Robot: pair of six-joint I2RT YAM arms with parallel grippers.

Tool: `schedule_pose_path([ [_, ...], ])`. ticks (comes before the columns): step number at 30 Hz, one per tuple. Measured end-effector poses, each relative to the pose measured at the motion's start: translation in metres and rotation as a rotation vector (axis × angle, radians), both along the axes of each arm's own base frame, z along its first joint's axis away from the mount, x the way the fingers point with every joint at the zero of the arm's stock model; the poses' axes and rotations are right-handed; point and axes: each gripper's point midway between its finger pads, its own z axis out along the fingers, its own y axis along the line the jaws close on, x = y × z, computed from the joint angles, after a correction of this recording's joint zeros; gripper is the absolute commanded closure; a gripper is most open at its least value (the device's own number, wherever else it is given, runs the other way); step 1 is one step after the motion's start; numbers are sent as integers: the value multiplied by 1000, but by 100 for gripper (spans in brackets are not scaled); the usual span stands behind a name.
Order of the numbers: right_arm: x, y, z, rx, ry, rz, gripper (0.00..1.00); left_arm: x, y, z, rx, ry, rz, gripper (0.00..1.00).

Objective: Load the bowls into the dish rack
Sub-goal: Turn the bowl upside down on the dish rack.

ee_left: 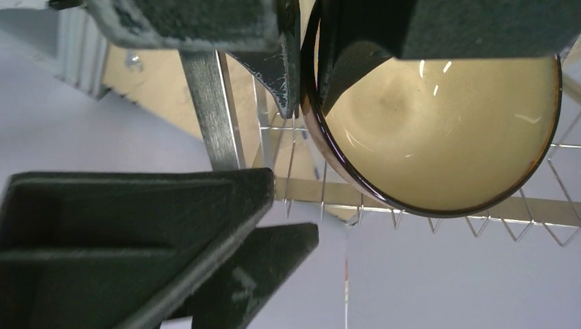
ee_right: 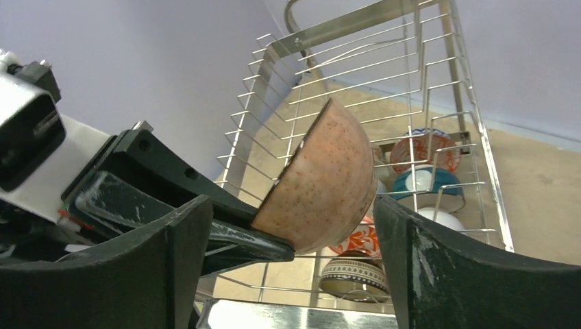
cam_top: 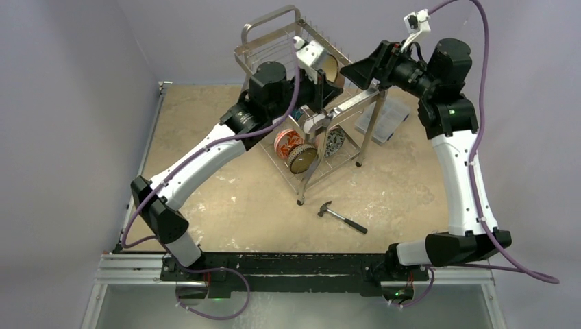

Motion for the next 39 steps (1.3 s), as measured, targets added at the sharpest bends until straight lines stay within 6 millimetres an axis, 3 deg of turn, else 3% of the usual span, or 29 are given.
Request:
schedule_pose_path([
  [6, 1, 9, -10, 64, 57, 44, 5, 3, 13, 18, -248, 98, -57, 100],
  [12, -1, 12, -7, 97, 66, 61, 6, 13, 31, 42, -444, 176, -121, 100],
  [19, -1, 12, -4, 109, 64, 63, 12, -7, 25, 71, -585, 230, -258, 100],
  [31, 4, 14, -6, 89, 60, 30, 16, 0, 19, 63, -724, 479, -270, 100],
  [39, 20, 23, -21, 1, 70, -48, 20, 20, 31, 44, -782, 578, -126, 100],
])
